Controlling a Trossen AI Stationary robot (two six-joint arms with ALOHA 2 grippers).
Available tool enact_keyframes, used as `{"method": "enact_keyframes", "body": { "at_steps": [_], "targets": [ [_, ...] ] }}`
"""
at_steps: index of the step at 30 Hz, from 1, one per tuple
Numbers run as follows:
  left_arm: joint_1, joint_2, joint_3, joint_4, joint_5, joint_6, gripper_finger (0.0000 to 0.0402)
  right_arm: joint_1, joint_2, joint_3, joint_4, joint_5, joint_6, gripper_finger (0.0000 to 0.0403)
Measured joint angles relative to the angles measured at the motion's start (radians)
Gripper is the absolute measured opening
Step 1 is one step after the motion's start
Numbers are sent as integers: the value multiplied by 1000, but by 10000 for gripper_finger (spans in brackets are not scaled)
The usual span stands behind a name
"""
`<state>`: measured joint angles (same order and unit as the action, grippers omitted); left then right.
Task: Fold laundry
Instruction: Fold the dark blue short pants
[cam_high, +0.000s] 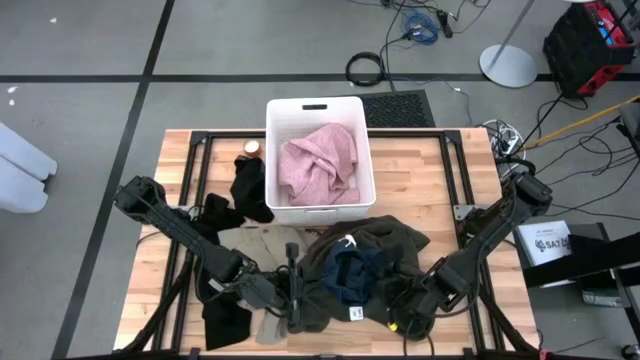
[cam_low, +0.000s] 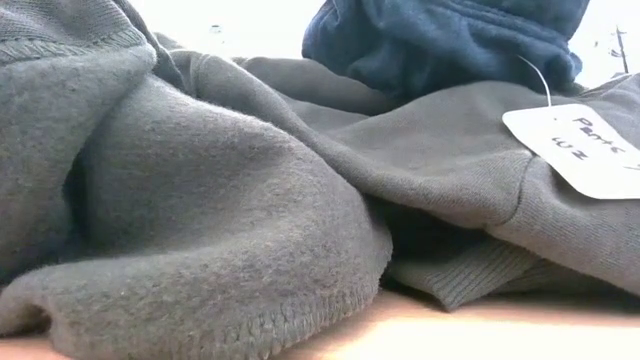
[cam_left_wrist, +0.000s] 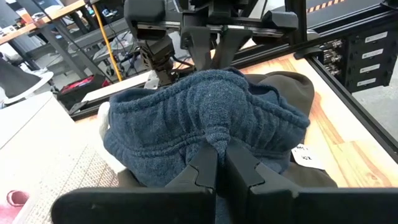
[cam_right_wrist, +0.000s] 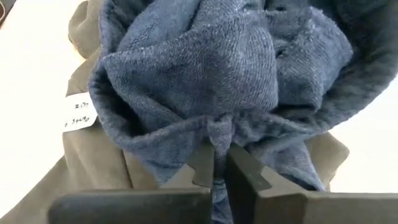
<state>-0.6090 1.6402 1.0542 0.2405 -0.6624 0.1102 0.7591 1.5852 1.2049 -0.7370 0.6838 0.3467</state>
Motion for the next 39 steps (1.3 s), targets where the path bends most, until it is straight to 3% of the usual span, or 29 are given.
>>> {"method": "enact_keyframes", "body": {
  "at_steps": [4, 10, 15, 20, 26, 31, 35, 39],
  "targets": [
    [0, 0, 0, -1, 0, 1, 13, 5, -32, 25, -103, -10, 33, 7],
    [0, -23, 0, -17, -74, 86, 13, 16, -43, 249, -422, -4, 165, 5],
    [0, -106, 0, -26, -126, 113, 13, 21, -43, 428, -613, 6, 310, 5],
    [-1, -236, 0, -22, -165, 148, 13, 22, -42, 562, -757, 110, 446, 5],
    [-1, -413, 0, -15, -181, 163, 13, 22, -43, 702, -754, 335, 430, 4],
    [6, -507, 0, 25, -180, 188, 13, 12, -42, 775, -632, 464, 239, 4],
    [10, -551, 1, 3, -145, 153, 13, 6, -44, 796, -460, 456, 55, 4],
    [-18, -541, 1, -151, -41, 48, 13, 6, -32, 780, -425, 289, 47, 4]
  ]
}}
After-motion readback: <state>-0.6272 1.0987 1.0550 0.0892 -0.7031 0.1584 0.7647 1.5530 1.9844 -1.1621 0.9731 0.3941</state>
